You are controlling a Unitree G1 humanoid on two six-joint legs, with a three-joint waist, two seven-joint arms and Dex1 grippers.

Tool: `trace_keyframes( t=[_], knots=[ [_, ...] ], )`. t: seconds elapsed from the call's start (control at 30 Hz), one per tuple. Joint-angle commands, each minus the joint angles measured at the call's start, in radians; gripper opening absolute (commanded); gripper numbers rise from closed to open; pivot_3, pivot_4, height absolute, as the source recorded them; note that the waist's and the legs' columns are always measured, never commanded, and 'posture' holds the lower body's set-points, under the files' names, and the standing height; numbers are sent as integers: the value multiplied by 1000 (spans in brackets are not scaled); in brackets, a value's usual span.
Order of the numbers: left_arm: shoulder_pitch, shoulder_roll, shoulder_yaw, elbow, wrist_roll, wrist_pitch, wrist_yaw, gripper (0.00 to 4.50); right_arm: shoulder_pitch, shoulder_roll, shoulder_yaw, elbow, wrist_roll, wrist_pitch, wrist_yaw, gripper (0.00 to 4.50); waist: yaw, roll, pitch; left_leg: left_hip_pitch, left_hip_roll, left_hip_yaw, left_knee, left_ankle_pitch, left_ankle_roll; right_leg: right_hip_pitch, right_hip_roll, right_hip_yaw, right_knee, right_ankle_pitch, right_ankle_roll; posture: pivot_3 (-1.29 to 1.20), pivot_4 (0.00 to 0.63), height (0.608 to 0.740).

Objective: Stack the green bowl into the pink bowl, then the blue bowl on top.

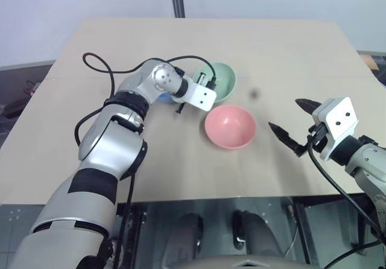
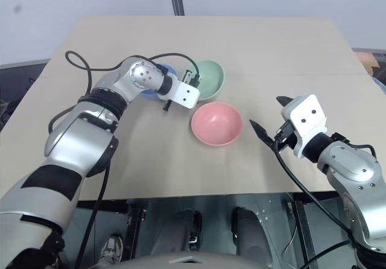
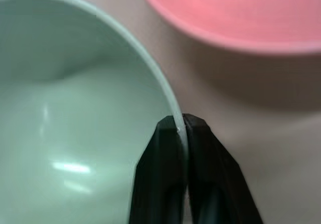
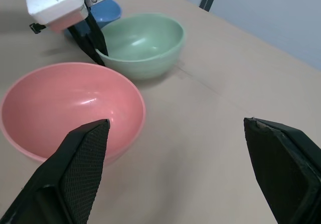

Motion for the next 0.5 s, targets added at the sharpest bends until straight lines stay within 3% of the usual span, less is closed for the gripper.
trace_keyframes(
  t=[0.03, 0.13, 0.27, 0.37, 0.5],
  knots=[
    [-55, 23, 92, -58, -112, -44, -86, 163, 5, -12, -30, -20, -5, -37, 0, 4500, 0, 0, 0, 0, 0, 0, 0, 0, 0, 0, 0, 0, 0, 0, 0, 0, 150, 740],
    [-44, 30, 152, -148, -233, -31, -227, 163, 18, -13, -40, 4, -9, -60, 8, 4500, 0, 0, 0, 0, 0, 0, 0, 0, 0, 0, 0, 0, 0, 0, 0, 0, 150, 740],
    [76, 83, 165, -478, -479, 141, -495, 163, 34, -21, -59, 52, -22, -94, 19, 4500, -2, 1, 0, 0, 0, 0, 0, 0, 0, 0, -1, 1, 0, 0, 0, 0, 150, 740],
    [177, 162, 78, -687, -578, 223, -517, 163, 36, -29, -67, 83, -32, -124, 30, 4500, -12, 1, -1, 2, 0, -1, 0, 0, 1, 0, 0, 4, 1, 0, 0, 0, 150, 740],
    [225, 191, 16, -764, -606, 253, -517, 163, 23, -35, -64, 101, -35, -144, 38, 4500, -11, 1, -1, 3, 0, -2, 1, 0, 1, 1, 0, 4, 3, 0, 0, 0, 150, 740]
  ],
)
